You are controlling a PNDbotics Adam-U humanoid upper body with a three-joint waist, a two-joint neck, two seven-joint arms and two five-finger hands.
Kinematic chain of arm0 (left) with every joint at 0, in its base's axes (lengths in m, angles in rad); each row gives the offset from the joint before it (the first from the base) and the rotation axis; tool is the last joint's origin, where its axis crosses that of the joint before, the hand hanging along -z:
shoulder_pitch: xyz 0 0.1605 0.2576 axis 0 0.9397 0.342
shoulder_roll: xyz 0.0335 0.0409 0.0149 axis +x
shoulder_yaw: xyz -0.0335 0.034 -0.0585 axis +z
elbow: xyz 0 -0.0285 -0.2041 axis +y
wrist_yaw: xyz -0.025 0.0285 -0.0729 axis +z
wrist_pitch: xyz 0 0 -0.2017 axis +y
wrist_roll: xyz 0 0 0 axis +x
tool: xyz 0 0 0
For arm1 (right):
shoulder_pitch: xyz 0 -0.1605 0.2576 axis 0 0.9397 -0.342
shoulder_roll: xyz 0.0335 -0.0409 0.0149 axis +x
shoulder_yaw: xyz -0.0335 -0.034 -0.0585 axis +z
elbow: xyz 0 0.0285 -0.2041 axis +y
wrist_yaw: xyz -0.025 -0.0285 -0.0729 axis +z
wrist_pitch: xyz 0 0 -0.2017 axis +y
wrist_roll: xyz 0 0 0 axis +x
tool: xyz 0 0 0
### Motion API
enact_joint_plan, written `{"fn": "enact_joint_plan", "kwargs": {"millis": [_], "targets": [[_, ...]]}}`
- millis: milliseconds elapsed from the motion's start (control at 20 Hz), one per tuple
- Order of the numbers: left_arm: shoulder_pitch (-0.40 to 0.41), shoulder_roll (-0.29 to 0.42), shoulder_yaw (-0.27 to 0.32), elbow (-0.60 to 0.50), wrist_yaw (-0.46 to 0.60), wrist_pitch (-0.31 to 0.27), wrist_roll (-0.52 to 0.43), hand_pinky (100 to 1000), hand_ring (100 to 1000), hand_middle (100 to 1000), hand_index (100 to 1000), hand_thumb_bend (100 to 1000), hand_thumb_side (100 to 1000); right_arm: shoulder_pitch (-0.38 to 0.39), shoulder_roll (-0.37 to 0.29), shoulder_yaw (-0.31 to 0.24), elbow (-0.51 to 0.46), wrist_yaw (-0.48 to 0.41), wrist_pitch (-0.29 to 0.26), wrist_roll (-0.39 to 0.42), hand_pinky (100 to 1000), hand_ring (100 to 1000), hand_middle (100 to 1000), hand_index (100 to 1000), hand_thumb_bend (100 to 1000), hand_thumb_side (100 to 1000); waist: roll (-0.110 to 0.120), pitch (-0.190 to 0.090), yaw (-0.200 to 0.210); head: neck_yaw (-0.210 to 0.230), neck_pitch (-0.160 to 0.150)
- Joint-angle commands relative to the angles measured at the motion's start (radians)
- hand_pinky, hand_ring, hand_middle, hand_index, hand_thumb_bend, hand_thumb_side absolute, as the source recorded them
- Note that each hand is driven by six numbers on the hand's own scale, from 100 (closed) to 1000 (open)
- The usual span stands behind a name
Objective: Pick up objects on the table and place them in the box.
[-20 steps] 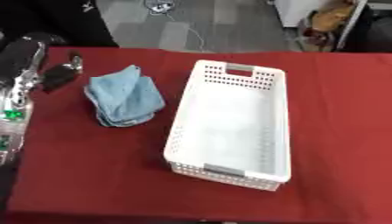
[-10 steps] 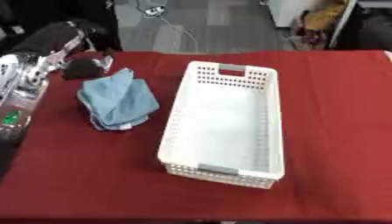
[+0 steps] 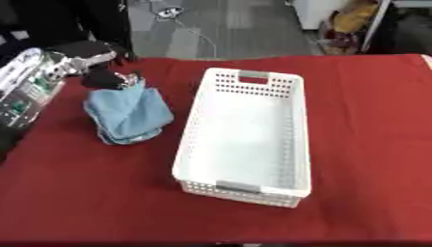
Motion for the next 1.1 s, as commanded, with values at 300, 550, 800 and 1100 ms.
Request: {"fn": "enact_joint_plan", "kwargs": {"millis": [300,550,800,1100], "targets": [[-0.063,-0.048,0.004,0.216,-0.055,0.028,-0.016,730,826,891,954,209,1000,-0.013,-0.022,-0.003,-0.008,-0.007,-0.002,0.005,808,945,880,1000,100,942,-0.004,-0.01,0.0,0.012,-0.002],[-0.085,-0.089,0.013,0.323,-0.173,0.048,0.005,795,846,884,962,324,1000,-0.013,-0.021,-0.003,-0.009,-0.008,-0.003,0.006,808,945,880,1000,100,942,-0.007,-0.009,0.001,0.014,-0.002],[-0.089,-0.116,-0.012,0.374,-0.299,0.005,-0.045,839,866,881,967,411,1000,-0.014,-0.02,-0.003,-0.01,-0.008,-0.002,0.007,808,945,881,1000,100,942,-0.007,-0.008,0.0,0.016,-0.002],[-0.079,-0.125,-0.029,0.378,-0.401,-0.042,-0.105,875,885,881,971,571,1000,-0.015,-0.019,-0.003,-0.011,-0.009,-0.002,0.008,808,945,880,1000,100,942,-0.007,-0.007,-0.001,0.013,-0.002]]}}
